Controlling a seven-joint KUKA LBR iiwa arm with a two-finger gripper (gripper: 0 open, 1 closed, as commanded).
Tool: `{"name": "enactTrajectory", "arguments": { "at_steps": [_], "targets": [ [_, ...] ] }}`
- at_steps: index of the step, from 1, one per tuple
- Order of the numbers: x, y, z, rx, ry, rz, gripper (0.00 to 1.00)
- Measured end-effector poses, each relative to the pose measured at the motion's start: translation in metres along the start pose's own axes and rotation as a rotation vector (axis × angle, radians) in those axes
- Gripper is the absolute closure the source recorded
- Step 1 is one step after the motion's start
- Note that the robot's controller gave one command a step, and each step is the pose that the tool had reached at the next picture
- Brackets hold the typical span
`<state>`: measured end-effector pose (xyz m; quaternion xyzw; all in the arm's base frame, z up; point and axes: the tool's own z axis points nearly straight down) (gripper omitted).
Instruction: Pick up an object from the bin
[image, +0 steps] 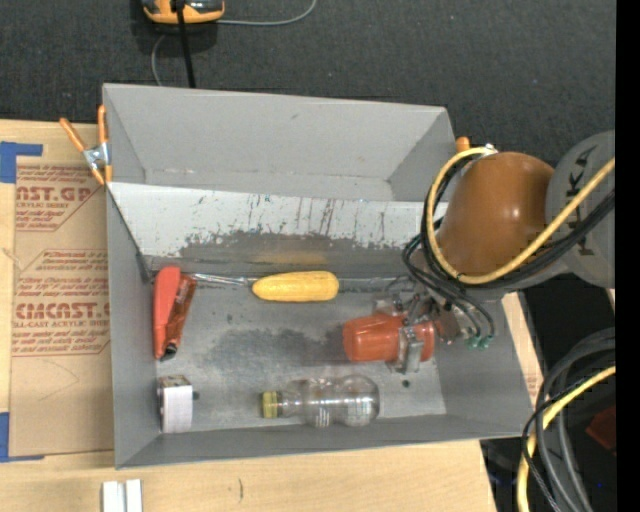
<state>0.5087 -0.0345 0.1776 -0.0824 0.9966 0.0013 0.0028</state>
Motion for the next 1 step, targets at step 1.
{"name": "enactTrajectory", "arguments": {
  "at_steps": [1],
  "targets": [
    [0.0062,-0.0041,-0.1301,0.001,-0.004,-0.008,1.0]
  ]
}}
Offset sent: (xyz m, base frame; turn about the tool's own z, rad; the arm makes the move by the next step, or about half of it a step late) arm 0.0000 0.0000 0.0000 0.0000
